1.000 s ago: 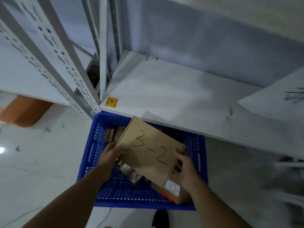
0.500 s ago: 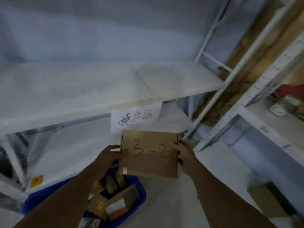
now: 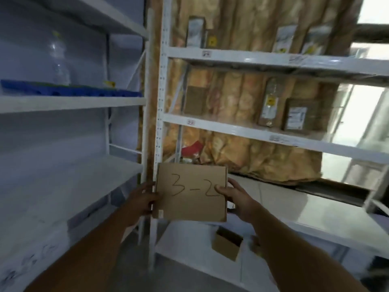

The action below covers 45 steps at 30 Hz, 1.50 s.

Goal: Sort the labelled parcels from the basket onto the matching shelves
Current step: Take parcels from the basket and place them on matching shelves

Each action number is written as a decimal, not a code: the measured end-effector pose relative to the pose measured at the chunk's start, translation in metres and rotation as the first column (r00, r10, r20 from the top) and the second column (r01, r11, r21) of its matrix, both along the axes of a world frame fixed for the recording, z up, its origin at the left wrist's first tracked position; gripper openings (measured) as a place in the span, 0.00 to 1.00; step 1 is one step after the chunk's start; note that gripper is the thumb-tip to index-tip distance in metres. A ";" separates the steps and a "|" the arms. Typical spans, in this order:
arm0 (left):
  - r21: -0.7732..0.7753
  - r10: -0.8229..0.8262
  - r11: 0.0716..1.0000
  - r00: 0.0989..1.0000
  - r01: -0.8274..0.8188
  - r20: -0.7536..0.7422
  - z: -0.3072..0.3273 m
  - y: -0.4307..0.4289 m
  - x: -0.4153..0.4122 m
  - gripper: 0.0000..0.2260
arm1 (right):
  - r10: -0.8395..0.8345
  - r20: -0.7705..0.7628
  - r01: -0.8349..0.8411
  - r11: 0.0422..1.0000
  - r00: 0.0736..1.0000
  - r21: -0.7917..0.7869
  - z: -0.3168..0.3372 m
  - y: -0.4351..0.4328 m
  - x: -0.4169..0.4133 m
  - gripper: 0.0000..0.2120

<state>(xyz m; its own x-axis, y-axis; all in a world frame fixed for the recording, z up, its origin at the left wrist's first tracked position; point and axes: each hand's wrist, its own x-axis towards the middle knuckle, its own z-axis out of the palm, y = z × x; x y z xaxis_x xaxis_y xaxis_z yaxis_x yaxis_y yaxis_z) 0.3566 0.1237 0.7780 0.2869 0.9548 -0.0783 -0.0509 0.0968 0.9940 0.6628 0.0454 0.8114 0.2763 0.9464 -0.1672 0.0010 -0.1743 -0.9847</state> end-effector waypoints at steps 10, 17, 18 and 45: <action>0.180 -0.149 0.973 0.988 0.142 0.027 0.140 -0.090 0.128 0.24 | -0.147 0.070 0.132 0.974 0.987 0.183 0.113 -0.154 0.114 0.33; 0.276 -0.193 0.946 0.980 0.171 0.055 0.191 -0.114 0.159 0.23 | -0.202 0.106 0.160 0.936 0.974 0.313 0.160 -0.204 0.134 0.32; 0.289 -0.195 0.942 0.979 0.171 0.054 0.197 -0.116 0.161 0.22 | -0.215 0.099 0.172 0.929 0.972 0.328 0.166 -0.206 0.133 0.31; 0.203 -0.054 0.979 0.978 0.012 0.201 0.169 -0.046 0.135 0.17 | -0.062 -0.012 0.061 0.895 0.998 0.441 0.132 -0.080 0.112 0.30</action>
